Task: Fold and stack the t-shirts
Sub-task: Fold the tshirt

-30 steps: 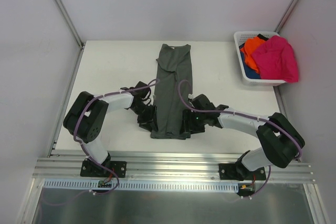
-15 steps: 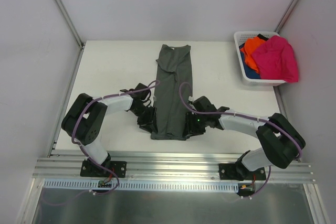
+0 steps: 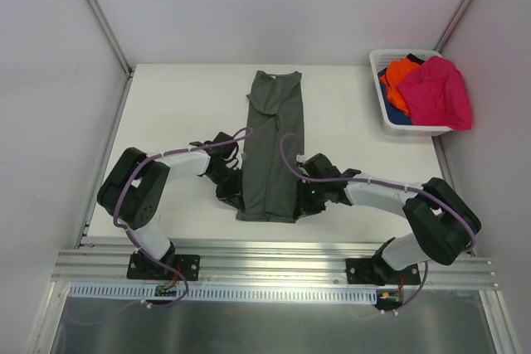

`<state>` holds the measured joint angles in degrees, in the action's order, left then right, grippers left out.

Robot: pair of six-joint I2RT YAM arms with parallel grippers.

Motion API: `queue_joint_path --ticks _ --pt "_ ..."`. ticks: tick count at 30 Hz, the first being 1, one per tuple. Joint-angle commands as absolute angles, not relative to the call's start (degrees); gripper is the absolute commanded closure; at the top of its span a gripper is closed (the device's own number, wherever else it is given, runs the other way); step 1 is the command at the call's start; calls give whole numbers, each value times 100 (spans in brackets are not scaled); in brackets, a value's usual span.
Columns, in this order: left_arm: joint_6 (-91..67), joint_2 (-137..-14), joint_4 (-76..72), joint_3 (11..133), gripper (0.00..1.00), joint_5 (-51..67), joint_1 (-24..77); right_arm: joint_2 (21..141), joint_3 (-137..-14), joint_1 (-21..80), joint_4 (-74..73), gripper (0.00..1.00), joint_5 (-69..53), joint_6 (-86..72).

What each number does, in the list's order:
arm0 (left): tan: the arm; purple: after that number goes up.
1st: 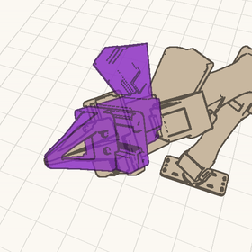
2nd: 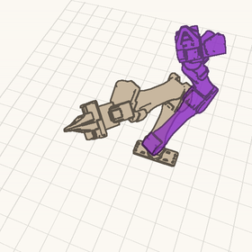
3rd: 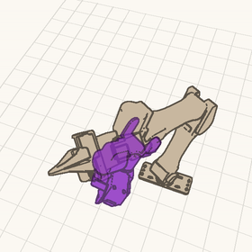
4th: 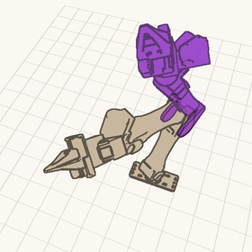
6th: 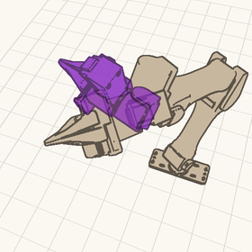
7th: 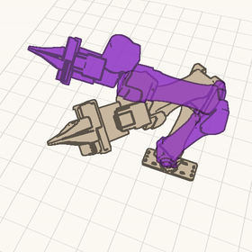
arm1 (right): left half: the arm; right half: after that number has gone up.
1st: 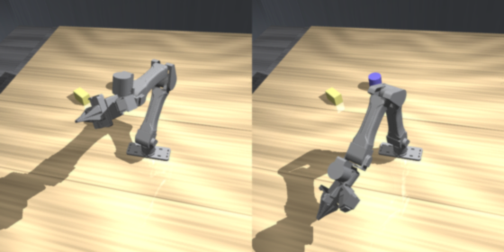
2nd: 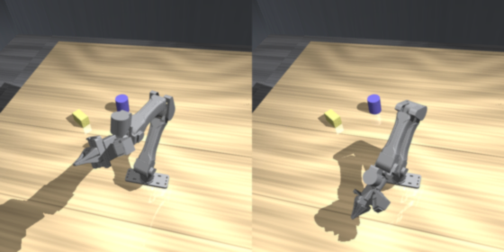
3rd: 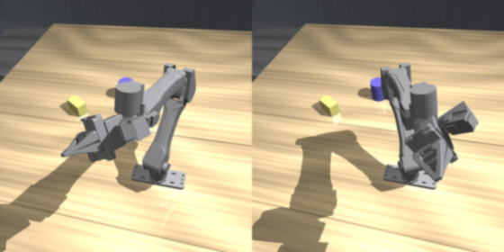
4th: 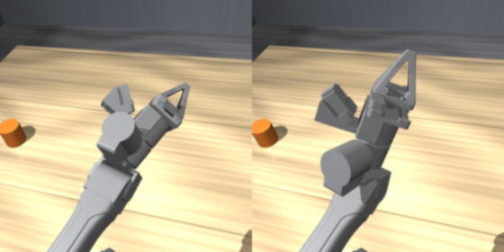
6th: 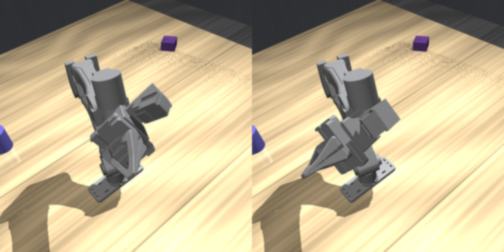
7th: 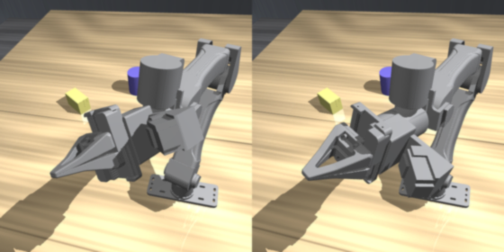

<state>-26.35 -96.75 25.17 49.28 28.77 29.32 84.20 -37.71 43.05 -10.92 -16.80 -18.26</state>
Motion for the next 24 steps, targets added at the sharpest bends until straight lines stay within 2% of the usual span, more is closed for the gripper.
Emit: queue_joint_path --ticks 1,15,24 --pt "-2514 -9563 2584 4896 100 2584 3006 8341 -3770 4324 -1696 100 -1222 -1529" --pt "-2189 -9079 2733 5097 100 2602 3006 8130 -4473 3973 -1723 99 -1327 -1169" --pt "-1855 -8991 3006 5713 100 2391 3006 8078 -4869 3700 -1837 99 -1319 -959"
